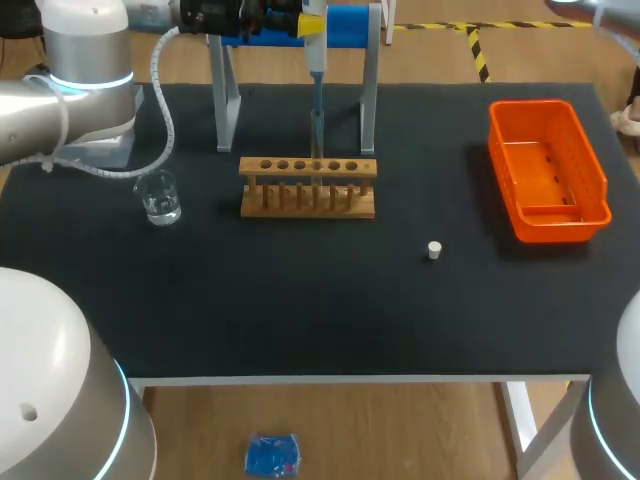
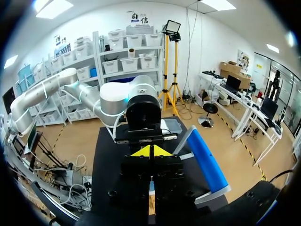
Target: Invert the test tube, pick up the pipette, mount the tip to pipette, aspirate from beaker and dispense into the tube, eject the tip, return the pipette, and cap with the stopper.
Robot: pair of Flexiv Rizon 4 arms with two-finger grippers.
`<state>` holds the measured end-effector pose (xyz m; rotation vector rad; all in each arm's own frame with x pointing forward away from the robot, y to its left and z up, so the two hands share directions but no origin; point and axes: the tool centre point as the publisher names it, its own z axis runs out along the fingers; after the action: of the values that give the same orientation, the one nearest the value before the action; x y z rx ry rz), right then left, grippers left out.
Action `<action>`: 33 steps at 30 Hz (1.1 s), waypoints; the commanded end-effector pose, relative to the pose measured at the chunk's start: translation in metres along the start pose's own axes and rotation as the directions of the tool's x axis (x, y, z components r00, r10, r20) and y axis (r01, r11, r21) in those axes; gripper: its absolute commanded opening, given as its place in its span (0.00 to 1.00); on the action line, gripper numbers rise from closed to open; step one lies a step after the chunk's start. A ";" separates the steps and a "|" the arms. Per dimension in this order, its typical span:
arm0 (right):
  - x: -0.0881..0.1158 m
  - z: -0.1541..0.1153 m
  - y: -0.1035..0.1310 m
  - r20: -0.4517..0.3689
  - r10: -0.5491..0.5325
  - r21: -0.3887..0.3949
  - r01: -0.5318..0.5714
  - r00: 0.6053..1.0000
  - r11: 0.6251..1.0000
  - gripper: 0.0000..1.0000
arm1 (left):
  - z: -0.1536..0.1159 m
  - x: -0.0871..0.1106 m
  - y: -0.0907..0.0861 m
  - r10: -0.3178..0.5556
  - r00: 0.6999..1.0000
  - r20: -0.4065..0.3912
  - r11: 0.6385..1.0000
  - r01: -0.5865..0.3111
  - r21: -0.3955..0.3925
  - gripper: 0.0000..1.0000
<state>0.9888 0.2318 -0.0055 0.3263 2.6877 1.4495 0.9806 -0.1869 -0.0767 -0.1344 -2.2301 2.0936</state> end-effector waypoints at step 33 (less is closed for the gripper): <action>0.000 0.010 -0.019 -0.001 0.014 0.022 -0.014 1.000 1.000 0.00 | 0.001 0.000 0.000 0.002 1.000 0.003 1.000 -0.002 0.002 0.00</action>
<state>0.9878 0.2313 -0.0210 0.3452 2.7081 1.4249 0.9803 -0.1868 -0.0803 -0.1339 -2.2305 2.0929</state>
